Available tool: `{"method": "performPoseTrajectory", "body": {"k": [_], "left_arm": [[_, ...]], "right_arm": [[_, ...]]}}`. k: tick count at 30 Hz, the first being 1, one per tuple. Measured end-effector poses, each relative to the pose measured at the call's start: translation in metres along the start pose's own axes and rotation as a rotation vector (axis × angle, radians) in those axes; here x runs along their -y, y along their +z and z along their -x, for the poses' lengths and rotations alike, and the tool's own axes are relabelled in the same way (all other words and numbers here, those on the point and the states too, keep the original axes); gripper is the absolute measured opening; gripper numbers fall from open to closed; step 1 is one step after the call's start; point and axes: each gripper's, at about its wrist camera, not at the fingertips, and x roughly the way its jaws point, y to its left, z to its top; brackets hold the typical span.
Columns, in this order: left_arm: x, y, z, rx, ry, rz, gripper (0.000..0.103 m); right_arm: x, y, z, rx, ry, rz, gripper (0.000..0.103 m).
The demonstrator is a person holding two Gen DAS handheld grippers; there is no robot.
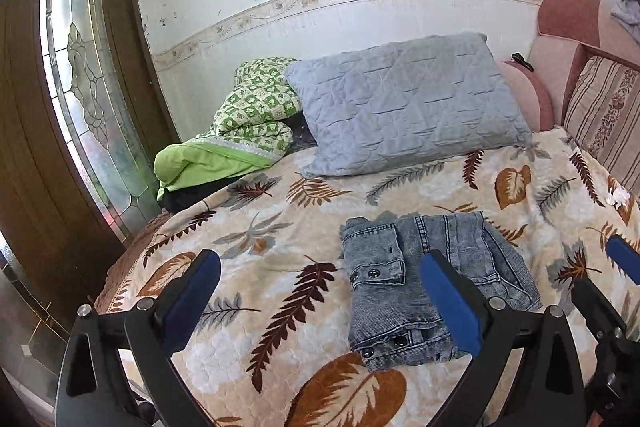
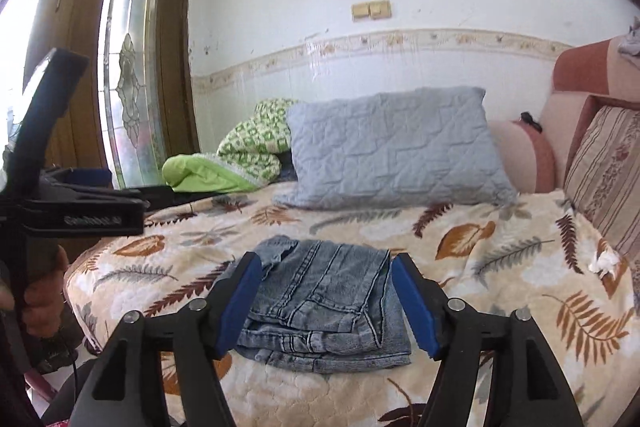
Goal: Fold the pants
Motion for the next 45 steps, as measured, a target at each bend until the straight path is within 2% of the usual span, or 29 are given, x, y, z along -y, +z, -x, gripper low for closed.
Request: {"method": "performPoseTrajectory", "body": {"k": [3, 7, 17, 45], "left_arm": [[0.006, -0.004, -0.005, -0.023, 0.006, -0.013, 0.1], [0.008, -0.007, -0.007, -0.021, 0.021, -0.008, 0.1], [0.007, -0.007, -0.017, -0.059, 0.0, 0.019, 0.1], [0.003, -0.015, -0.026, -0.097, 0.009, 0.029, 0.1]], "right_arm": [[-0.001, -0.001, 0.001, 0.008, -0.008, 0.006, 0.073], [0.003, -0.007, -0.01, -0.031, -0.009, -0.006, 0.073], [0.008, -0.016, -0.024, -0.072, -0.025, -0.008, 0.073], [0.006, -0.023, -0.035, -0.112, -0.03, 0.011, 0.073]]}}
